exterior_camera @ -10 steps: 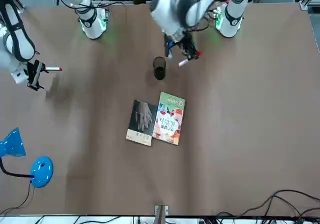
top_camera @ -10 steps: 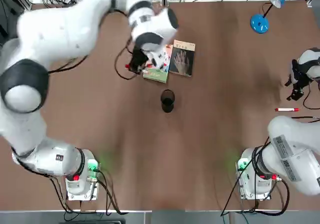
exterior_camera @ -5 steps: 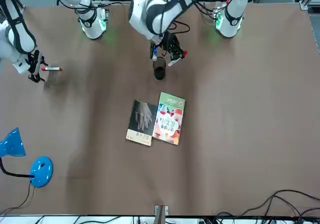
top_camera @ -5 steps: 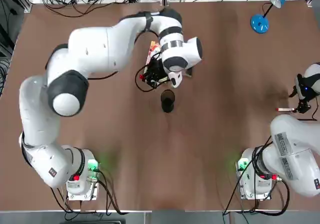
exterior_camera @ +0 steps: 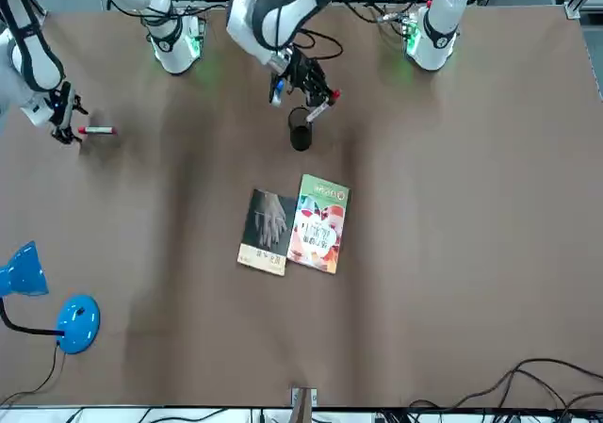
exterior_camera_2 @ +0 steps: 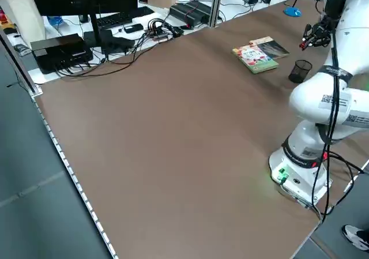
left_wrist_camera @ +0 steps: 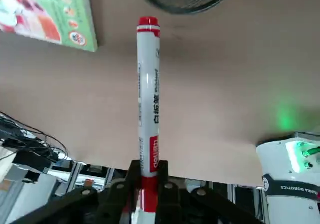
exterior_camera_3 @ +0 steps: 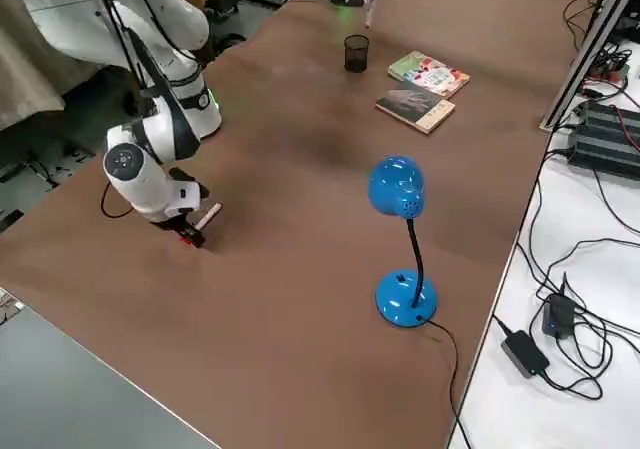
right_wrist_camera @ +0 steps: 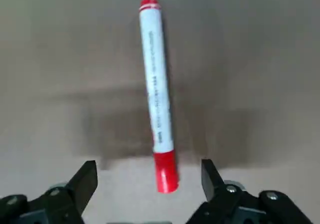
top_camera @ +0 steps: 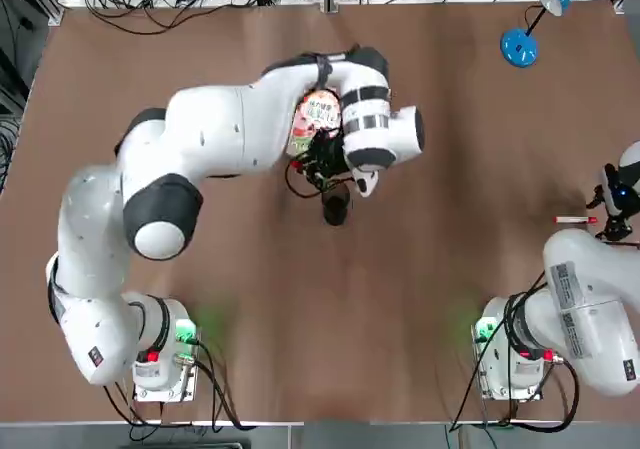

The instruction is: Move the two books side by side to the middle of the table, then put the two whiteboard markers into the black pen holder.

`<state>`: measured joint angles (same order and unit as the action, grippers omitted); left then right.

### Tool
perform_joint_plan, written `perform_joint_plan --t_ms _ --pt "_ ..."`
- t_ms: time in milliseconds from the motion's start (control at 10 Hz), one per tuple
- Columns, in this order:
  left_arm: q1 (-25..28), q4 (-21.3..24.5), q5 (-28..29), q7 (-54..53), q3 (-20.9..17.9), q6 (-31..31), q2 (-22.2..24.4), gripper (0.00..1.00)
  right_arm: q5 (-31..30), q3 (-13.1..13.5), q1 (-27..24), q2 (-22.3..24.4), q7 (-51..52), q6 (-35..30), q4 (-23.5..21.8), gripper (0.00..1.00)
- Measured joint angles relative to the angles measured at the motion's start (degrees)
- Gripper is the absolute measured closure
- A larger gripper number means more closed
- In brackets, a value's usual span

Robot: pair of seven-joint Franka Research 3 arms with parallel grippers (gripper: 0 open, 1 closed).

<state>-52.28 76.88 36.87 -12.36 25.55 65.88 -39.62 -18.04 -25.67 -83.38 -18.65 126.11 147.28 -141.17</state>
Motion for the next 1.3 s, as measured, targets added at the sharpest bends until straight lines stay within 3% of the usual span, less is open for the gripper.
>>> perform_joint_plan --t_ms 100,300,500,600,1100,1300 --pt "-0.8 0.0 0.0 0.0 -0.1 0.0 -0.8 0.82 -0.1 -0.1 -0.3 0.0 0.6 0.0 -0.2 0.17" --pt "-1.1 -0.2 0.0 0.0 -0.2 0.7 -3.2 0.82 -0.2 -1.1 0.8 0.0 0.7 0.2 -0.1 0.51" --pt "-1.2 -0.4 0.0 0.0 -0.2 2.5 -4.3 0.82 -0.2 -1.2 1.9 0.0 0.7 0.2 -0.1 0.64" --pt "-1.2 -0.7 0.0 0.0 -0.2 3.7 -4.3 0.81 -0.3 -1.2 2.0 0.3 0.9 0.0 -0.1 0.8" --pt "-1.4 -1.5 0.0 2.9 -0.2 4.9 -4.3 0.49 -0.3 -2.4 3.2 0.5 1.9 -1.0 0.2 0.82" --pt "-0.6 -2.2 0.4 5.9 -0.9 2.7 -2.8 0.42 2.3 -6.9 3.4 1.1 4.2 -8.7 4.0 0.82"
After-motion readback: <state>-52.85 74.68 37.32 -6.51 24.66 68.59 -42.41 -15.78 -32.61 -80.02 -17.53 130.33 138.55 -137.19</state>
